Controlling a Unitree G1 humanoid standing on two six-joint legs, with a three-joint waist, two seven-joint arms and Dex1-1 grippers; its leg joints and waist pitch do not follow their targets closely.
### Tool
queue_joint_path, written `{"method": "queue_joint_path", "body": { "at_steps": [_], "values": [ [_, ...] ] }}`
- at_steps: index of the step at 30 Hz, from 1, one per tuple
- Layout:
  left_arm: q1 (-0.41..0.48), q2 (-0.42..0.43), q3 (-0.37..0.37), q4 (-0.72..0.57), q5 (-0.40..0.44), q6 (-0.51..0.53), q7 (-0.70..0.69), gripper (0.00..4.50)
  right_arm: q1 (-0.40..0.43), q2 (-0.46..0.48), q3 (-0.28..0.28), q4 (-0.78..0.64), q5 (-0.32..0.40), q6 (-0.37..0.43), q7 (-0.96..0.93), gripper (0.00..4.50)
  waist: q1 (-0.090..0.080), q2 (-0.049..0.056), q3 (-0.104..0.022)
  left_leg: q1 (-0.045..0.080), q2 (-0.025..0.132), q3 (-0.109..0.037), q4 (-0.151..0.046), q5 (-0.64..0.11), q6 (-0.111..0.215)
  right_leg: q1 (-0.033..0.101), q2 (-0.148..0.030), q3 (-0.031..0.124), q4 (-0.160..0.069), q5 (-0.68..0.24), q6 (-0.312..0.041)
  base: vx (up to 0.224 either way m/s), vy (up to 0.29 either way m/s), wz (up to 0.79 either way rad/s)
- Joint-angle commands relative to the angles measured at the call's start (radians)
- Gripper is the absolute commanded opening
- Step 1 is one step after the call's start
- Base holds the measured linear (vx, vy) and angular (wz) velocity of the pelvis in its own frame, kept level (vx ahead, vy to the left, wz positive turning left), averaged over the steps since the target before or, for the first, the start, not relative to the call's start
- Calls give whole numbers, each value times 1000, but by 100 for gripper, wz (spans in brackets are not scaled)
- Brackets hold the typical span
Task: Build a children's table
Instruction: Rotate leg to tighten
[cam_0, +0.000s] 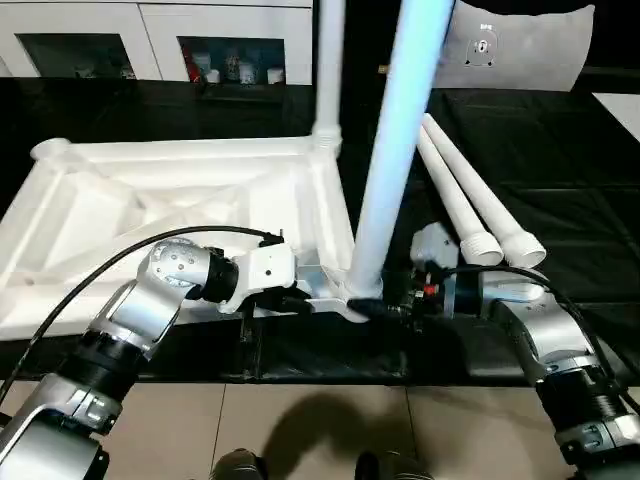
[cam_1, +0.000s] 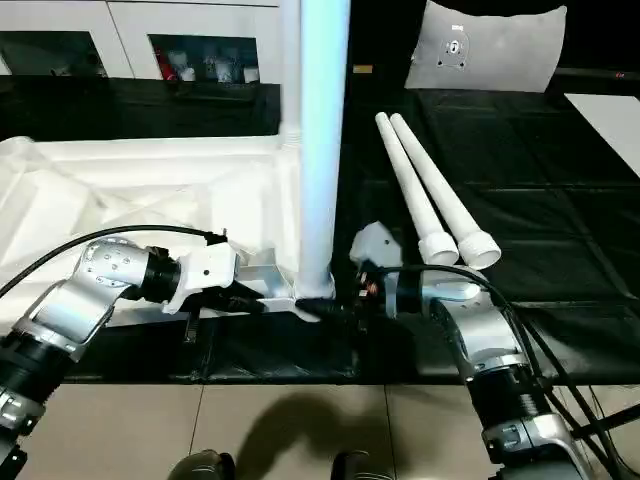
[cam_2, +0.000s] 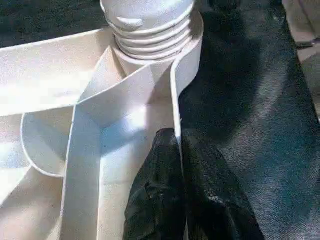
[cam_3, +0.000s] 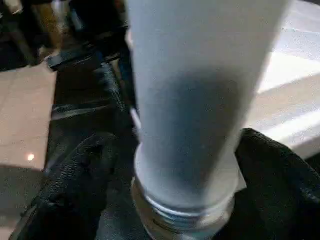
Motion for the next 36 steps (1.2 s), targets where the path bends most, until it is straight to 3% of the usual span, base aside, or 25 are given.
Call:
{"method": "queue_joint_path", "body": {
  "at_steps": [1, 6, 10, 11, 20, 22, 25, 27, 29, 33, 36],
  "values": [
    [-22, 2, -23, 2, 14, -32, -26, 0, -14, -10, 13, 13, -6, -13, 26, 376, -4, 6, -83, 10, 11, 8, -65, -234, 52, 60, -60, 44, -80, -286, -201, 0, 0, 0],
    [-30, 3, -25, 17, 9, -49, -38, 0, -33, -2, 15, 40, -1, -17, 42, 324, -4, 5, -84, 9, 11, 9, -64, -227, 53, 60, -59, 44, -78, -274, -209, 0, 0, 0],
    [-33, 3, -26, 27, 8, -56, -44, 0, -37, 1, 15, 45, 13, -9, 60, 310, -2, 4, -85, 10, 12, 9, -65, -228, 52, 60, -60, 43, -78, -281, -207, 0, 0, 0],
    [-33, 3, -24, 33, 8, -60, -48, 0, -34, 4, 19, 47, 20, -1, 71, 285, -2, 4, -85, 10, 12, 9, -65, -231, 52, 60, -60, 43, -79, -289, -205, 0, 0, 0],
    [-14, -13, -1, 13, -2, -11, -10, 0, 10, 45, 28, 19, 34, 31, 35, 257, -1, 6, -89, 9, 13, 9, -64, -219, 51, 62, -61, 43, -78, -278, -207, 0, 0, 0],
    [-6, -43, 24, -14, -21, 51, 36, 0, 22, 86, 11, 8, 29, 69, -59, 257, -2, 7, -85, 10, 14, 10, -67, -234, 45, 60, -60, 43, -80, -294, -206, 0, 0, 0],
    [-1, -97, 53, -54, -25, 141, 131, 0, 33, 162, -13, 0, 5, 103, -228, 256, -9, 9, -81, 16, 11, 6, -71, -285, 16, 55, -61, 39, -88, -406, -180, 0, 0, 0],
    [-10, -147, 71, -65, -13, 199, 221, 0, 34, 230, -40, -2, 2, 136, -351, 255, -15, 7, -79, 18, 5, 3, -70, -310, 6, 52, -63, 37, -100, -495, -138, 0, 0, 0],
    [-30, -238, 101, -76, -3, 283, 359, 0, 20, 329, -77, 9, 0, 174, -516, 254, -27, 7, -81, 14, 5, 1, -69, -306, 4, 52, -63, 36, -102, -503, -126, 0, 0, 0],
    [-58, -335, 121, -59, 24, 332, 505, 0, -11, 426, -121, 49, -8, 189, -692, 246, -30, 6, -88, 12, 3, 2, -66, -271, 8, 51, -61, 37, -99, -456, -128, 0, 0, 0],
    [-82, -422, 129, -34, 51, 340, 627, 0, -57, 500, -164, 114, -33, 173, -863, 246, -29, 6, -97, 6, 3, 7, -61, -201, 19, 56, -57, 41, -86, -302, -166, 0, 0, 0]
  ]
}}
